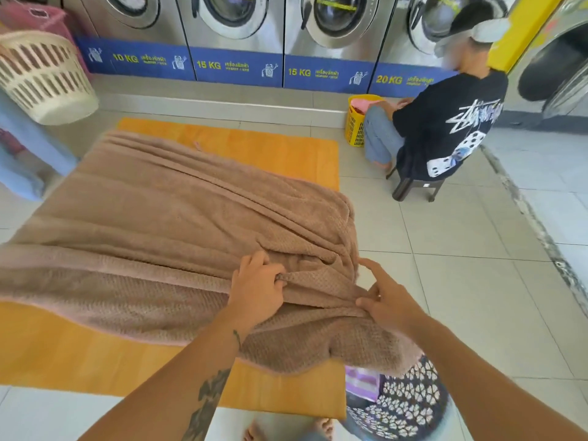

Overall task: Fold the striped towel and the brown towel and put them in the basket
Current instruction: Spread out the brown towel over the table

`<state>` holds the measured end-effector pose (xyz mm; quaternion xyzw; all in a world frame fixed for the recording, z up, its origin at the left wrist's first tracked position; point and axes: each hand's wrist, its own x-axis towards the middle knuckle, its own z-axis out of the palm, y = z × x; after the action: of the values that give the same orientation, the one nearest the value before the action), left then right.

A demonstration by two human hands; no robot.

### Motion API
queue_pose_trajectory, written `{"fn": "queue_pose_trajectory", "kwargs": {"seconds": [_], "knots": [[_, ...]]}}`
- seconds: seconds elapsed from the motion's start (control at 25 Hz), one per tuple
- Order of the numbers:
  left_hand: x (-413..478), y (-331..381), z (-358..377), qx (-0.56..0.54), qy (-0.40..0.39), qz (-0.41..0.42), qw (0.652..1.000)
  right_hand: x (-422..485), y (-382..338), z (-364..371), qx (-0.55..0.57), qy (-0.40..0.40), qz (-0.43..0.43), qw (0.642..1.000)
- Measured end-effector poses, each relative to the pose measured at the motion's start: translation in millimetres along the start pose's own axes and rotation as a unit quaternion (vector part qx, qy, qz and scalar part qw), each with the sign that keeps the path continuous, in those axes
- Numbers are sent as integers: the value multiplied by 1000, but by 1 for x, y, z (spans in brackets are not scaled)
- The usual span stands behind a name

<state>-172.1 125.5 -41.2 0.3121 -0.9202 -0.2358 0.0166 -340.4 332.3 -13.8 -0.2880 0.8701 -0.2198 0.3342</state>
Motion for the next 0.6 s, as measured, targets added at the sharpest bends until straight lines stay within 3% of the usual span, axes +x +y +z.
{"fn": "queue_pose_trajectory", "kwargs": {"seconds": [0.16,0.32,0.48,0.6], "knots": [[-4,14,-1,39,-30,16,999,-3,7,6,39,-31,93,994],[-13,18,2,27,-58,-5,998,15,-7,11,93,56,113,988],[-30,27,12,33,40,-19,998,36,-16,15,134,16,138,981],[-51,45,34,79,134,-94,983,45,-7,20,191,-55,159,967]]}}
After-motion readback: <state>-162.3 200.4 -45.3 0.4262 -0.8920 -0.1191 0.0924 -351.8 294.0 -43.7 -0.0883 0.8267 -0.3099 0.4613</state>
